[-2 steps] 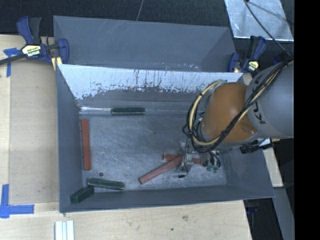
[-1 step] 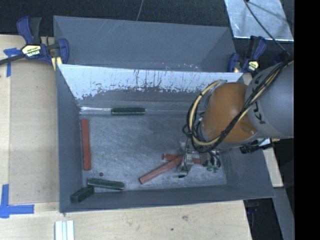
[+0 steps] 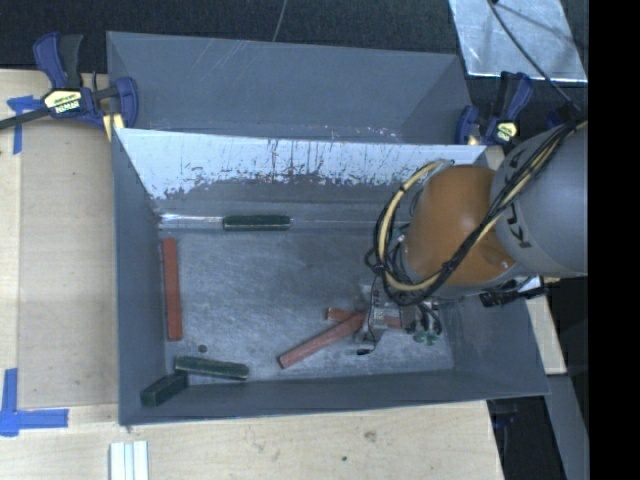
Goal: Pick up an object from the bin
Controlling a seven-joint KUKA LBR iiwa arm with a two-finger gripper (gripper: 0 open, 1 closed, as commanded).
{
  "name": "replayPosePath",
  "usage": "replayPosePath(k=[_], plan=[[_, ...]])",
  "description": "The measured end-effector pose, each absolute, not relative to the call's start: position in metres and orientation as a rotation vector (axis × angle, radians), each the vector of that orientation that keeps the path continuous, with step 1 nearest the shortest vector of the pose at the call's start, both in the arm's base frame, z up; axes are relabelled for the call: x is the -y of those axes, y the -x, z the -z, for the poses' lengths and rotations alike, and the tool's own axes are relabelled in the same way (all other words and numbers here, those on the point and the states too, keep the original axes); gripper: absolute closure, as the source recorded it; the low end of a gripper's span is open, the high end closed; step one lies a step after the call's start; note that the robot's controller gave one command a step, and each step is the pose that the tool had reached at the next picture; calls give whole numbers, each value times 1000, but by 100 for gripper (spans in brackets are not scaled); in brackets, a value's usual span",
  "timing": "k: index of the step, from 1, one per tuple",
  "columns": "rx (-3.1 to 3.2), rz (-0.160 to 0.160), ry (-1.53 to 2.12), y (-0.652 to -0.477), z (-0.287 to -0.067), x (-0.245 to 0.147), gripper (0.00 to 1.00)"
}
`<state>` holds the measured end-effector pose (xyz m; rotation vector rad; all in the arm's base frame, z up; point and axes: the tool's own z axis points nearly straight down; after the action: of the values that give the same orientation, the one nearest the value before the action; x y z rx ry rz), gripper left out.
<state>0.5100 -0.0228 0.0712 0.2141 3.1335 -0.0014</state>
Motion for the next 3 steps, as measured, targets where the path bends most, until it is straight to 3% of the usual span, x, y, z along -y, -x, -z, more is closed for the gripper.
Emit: replayPosePath(k=[1,2,3], plan=[[-3133,-4,301,-522,-100,37,100],[-3134,0,231,-487,-179,65,100],[-3123,1,316,-521,-218,34,100]])
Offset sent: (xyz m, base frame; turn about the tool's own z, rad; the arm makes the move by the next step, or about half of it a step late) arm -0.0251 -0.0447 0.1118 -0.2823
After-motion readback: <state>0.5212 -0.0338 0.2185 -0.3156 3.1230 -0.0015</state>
